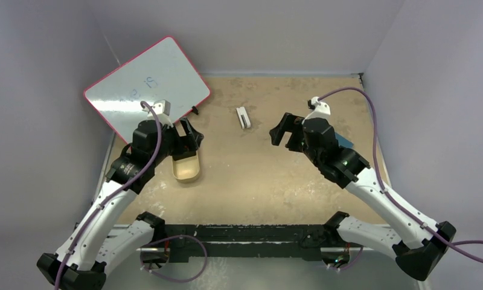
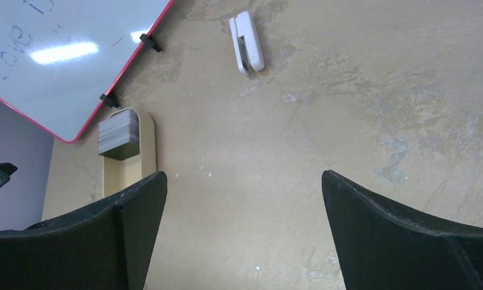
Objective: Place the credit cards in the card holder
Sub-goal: Move the card holder to the center of the board.
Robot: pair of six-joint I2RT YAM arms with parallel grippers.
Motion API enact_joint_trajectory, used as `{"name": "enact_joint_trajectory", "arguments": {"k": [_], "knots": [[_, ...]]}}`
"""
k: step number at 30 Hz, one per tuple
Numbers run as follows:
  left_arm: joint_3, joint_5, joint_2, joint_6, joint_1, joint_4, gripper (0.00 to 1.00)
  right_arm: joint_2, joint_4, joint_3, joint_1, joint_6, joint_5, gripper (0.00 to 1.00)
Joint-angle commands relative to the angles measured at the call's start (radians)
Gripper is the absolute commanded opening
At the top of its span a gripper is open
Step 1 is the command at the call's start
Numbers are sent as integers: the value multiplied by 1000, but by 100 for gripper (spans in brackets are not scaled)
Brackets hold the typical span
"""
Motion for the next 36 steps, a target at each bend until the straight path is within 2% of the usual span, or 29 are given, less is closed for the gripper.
{"name": "enact_joint_trajectory", "arguments": {"k": [1, 8, 13, 16, 20, 21, 30, 34, 36], "knots": [[18, -31, -18, 4, 8, 29, 90, -13, -2, 20, -4, 23, 66, 99], [-36, -39, -33, 0, 8, 43, 90, 104, -102, 62, -7, 73, 211, 99], [-67, -31, -30, 2, 8, 54, 90, 232, -167, 100, -64, 124, 300, 89], [-101, -43, -33, 1, 8, 78, 89, 256, -113, 68, -169, 96, 266, 78], [-134, -22, -42, 27, 7, 107, 89, 277, -54, 19, -331, 65, 245, 58], [-132, -6, -41, 34, 7, 109, 89, 279, -43, 10, -360, 62, 250, 56], [-137, 21, -43, 61, 8, 101, 88, 359, 44, -69, -619, 6, 243, 51], [-138, 21, -52, 65, 8, 102, 88, 423, 106, -60, -738, -43, 230, 56], [-138, 23, -53, 68, 8, 101, 88, 462, 144, -47, -816, -69, 147, 58]]}}
